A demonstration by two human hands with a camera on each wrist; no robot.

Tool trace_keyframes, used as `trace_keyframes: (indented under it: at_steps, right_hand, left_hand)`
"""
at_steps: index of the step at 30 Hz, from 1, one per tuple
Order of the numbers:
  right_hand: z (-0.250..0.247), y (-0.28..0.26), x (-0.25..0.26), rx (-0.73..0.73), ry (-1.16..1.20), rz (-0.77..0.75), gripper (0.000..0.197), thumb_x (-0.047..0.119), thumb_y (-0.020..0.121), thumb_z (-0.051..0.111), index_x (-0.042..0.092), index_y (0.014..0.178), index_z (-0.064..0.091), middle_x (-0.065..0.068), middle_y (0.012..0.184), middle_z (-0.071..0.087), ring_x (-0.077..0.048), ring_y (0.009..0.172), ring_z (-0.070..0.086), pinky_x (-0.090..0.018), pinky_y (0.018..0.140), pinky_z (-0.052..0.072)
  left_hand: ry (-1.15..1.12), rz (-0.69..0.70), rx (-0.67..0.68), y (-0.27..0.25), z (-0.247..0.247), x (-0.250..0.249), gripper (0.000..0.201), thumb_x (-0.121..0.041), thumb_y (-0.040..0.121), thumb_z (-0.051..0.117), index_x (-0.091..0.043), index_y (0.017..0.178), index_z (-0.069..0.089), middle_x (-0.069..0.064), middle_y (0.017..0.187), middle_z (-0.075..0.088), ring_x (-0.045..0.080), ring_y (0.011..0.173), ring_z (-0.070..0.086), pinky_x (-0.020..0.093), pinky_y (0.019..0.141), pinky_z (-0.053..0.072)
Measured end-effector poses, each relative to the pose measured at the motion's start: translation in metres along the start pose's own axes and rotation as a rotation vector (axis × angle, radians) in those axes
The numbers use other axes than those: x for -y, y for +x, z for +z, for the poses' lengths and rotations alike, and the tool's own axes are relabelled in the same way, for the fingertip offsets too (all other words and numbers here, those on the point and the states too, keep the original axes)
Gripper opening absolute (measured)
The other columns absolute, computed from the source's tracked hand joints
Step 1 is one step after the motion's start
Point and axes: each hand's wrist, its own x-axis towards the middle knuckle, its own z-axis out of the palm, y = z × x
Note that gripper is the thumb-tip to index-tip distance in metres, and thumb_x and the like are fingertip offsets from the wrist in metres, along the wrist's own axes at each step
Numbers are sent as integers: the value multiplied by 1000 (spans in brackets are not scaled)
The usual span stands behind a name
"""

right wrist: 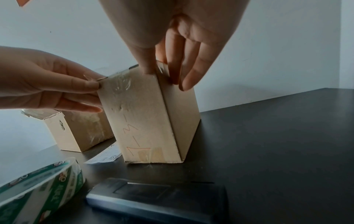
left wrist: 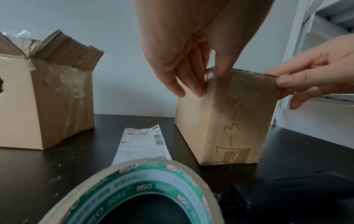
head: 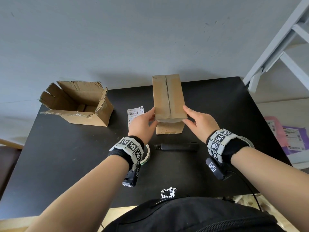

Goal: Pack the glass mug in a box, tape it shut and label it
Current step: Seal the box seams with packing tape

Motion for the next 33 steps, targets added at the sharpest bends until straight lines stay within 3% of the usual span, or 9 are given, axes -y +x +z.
trace_keyframes:
  at_steps: [4,8,11,15,19,24,29,33]
  right_hand:
    - [-4,-1,-3,21,105,19,52,20,95,47,23,145,32,0,70,59,-17,60,54,-35,65,53]
    - [-8,1,-3,-6,198,33,46,25,96,47,20,141,40,-11,68,63,-19,54,51,-35,62,50]
    - [-7,2,-1,-12,157,21,52,35,93,51,20,141,40,-2,80,65,-11,60,52,-29,67,51]
    - [-6,4,-3,-7,124,12,55,36,92,53,21,142,38,-3,102,68,-11,75,57,-26,75,50]
    - [-5,5,-2,-11,53,-16,56,37,92,53,19,142,38,-7,104,69,-19,83,64,-33,78,53]
    - [-9,5,8,-4,-35,-4,58,40,89,55,17,140,40,-2,114,65,-19,95,62,-29,80,52]
    - [-5,13,33,3,-266,111,72,69,74,55,14,117,39,0,96,58,-18,79,62,-30,62,51]
    - [-2,20,36,6,-285,103,67,65,77,56,13,114,36,-3,94,59,-18,74,60,-32,61,52]
  left_hand:
    - [-79,26,39,-3,-6,-1,59,-23,85,67,-22,140,44,-5,124,63,8,115,58,25,100,42]
    - [-184,-25,32,-2,-8,-3,54,-34,86,65,-23,136,49,-7,119,65,2,109,59,25,99,45]
    - [-136,-21,7,-1,-8,-6,51,-33,88,64,-21,135,50,-5,117,66,6,107,61,23,94,46]
    - [-97,-22,14,0,-8,-8,56,-30,87,65,-22,138,44,-5,117,66,9,108,61,28,93,48]
    - [35,8,35,2,-9,-8,55,-31,91,59,-28,142,38,-4,122,64,13,112,59,31,95,48]
    - [304,76,112,5,-13,-8,49,-35,96,48,-31,143,36,2,114,65,22,100,60,36,87,47]
    - [444,112,162,9,-16,-13,51,-37,97,45,-28,145,31,4,112,64,24,99,60,37,85,49]
    - [478,131,166,9,-19,-13,52,-35,97,47,-27,145,31,4,114,63,24,102,59,36,86,47]
